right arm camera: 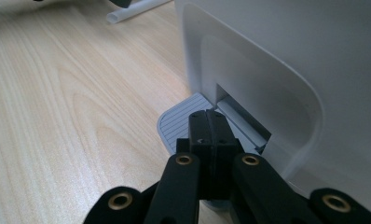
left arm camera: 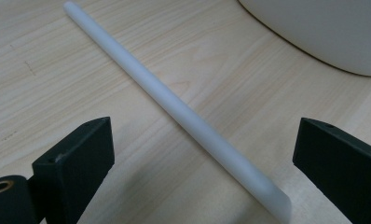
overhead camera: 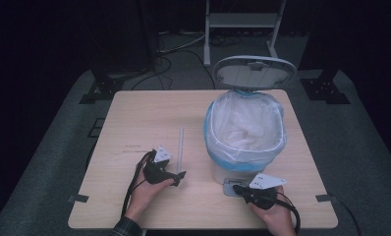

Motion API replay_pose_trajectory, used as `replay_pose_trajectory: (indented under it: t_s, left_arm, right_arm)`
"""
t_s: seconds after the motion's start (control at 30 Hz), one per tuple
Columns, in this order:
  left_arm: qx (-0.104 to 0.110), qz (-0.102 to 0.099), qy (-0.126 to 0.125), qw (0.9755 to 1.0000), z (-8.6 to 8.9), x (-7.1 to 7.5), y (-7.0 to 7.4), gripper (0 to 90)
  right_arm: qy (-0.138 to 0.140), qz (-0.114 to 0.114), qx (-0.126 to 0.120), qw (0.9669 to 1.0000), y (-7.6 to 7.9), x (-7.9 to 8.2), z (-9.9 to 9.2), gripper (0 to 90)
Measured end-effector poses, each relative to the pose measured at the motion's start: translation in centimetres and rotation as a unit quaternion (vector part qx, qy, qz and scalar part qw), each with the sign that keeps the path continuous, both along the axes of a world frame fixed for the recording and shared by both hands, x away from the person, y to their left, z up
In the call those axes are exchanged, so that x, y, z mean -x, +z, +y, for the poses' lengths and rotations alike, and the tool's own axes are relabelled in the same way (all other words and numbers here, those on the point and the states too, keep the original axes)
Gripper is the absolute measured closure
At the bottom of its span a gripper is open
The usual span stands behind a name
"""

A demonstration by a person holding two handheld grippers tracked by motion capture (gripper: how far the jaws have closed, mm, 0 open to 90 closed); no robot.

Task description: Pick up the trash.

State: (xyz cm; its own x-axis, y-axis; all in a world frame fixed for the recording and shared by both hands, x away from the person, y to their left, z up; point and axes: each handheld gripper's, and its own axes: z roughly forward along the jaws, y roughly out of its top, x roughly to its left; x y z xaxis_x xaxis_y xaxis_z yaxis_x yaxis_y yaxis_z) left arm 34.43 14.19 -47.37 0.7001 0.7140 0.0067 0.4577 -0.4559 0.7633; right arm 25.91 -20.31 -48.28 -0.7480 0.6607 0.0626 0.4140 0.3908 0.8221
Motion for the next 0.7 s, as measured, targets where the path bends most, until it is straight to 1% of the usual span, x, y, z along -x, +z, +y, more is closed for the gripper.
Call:
replay_pose_trajectory:
  t_s: [0.17, 0.27, 0.3, 0.4, 0.47, 0.53, 0.6, 0.7]
  left_arm:
    - [-0.021, 0.004, 0.004, 0.9998, -0.51, -0.52, -0.66, 4.9]
    - [-0.034, 0.007, 0.007, 0.9994, -0.51, -0.64, -0.86, 4.9]
    - [-0.031, 0.010, 0.009, 0.9994, -0.44, -0.68, -0.89, 4.9]
    - [-0.031, 0.012, 0.015, 0.9993, -0.20, -0.77, -0.87, 5.0]
    - [-0.026, 0.019, 0.016, 0.9994, -0.04, -0.84, -0.91, 5.5]
    - [-0.023, 0.018, 0.018, 0.9994, 0.02, -0.82, -0.93, 5.9]
    - [-0.021, 0.017, 0.023, 0.9994, 0.12, -0.81, -0.89, 8.2]
    - [-0.017, 0.013, 0.026, 0.9994, 0.42, -0.81, -0.84, 14.2]
  right_arm:
    - [0.000, 0.001, -0.001, 1.0000, -0.01, -0.02, -0.01, 90.0]
    - [0.000, 0.002, -0.003, 1.0000, -0.01, -0.05, -0.04, 90.0]
    - [0.001, 0.002, -0.003, 1.0000, -0.02, -0.07, -0.06, 90.0]
    - [0.001, 0.002, -0.003, 1.0000, -0.02, -0.07, -0.06, 90.0]
    - [0.001, 0.002, -0.003, 1.0000, -0.02, -0.06, -0.06, 90.0]
    - [0.000, 0.003, -0.003, 1.0000, -0.01, -0.05, -0.05, 90.0]
    - [0.001, 0.002, -0.003, 1.0000, -0.02, -0.07, -0.06, 90.0]
    - [0.001, 0.002, -0.003, 1.0000, -0.02, -0.07, -0.07, 90.0]
